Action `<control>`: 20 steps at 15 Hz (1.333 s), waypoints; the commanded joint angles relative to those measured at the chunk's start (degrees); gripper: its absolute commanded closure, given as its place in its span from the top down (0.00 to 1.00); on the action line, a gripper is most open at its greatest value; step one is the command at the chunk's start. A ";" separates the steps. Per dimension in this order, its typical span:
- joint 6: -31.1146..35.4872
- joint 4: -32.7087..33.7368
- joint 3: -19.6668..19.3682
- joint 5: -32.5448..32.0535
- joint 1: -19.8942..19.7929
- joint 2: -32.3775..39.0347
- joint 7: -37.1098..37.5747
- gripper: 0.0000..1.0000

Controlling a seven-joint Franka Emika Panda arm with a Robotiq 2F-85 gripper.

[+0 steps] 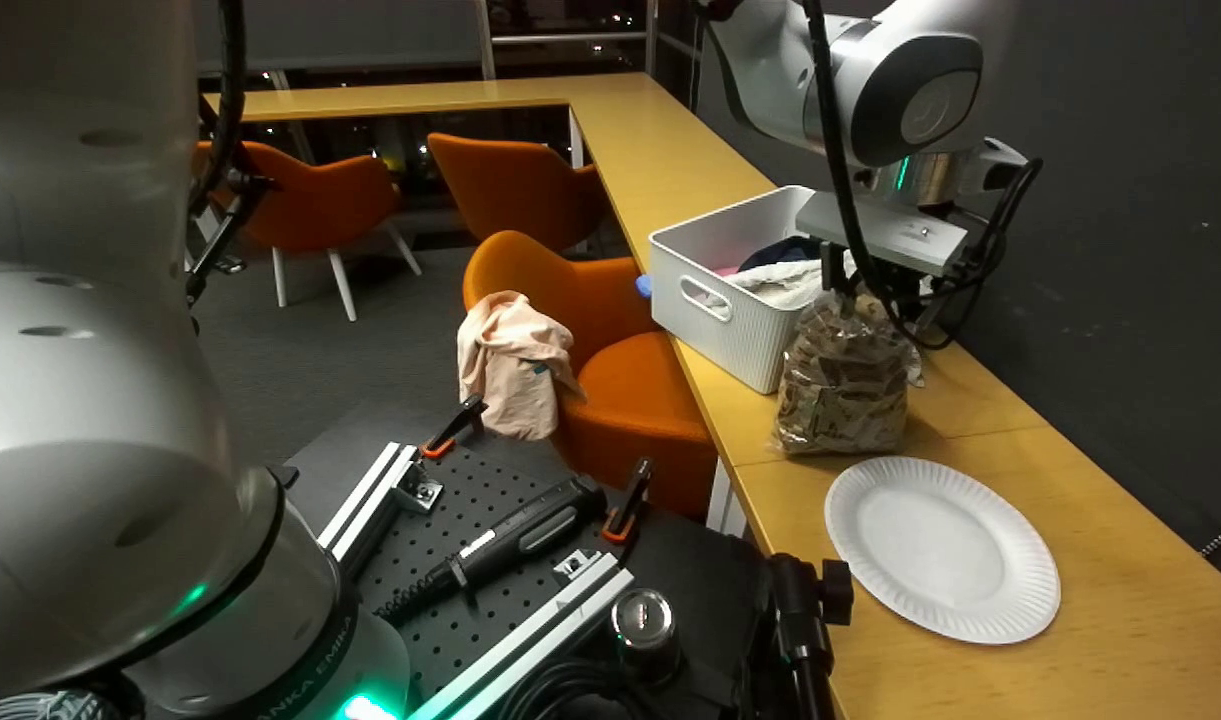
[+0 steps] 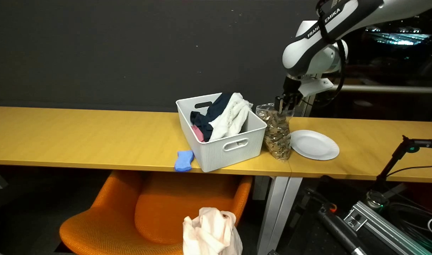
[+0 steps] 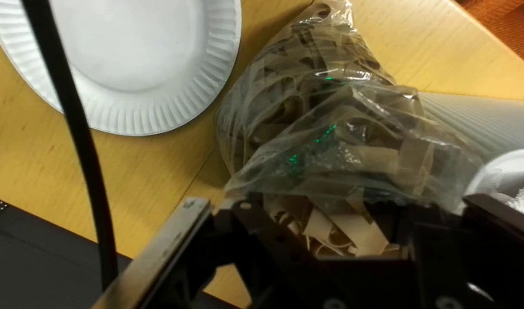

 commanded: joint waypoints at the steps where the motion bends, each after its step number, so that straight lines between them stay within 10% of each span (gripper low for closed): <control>1: 1.10 -1.09 1.23 1.83 -0.62 -1.47 -1.56 0.63; 17: 3.58 1.56 3.70 6.64 -2.36 4.58 -5.18 0.70; 20: 5.69 1.35 4.29 6.59 -2.92 5.40 -5.39 0.45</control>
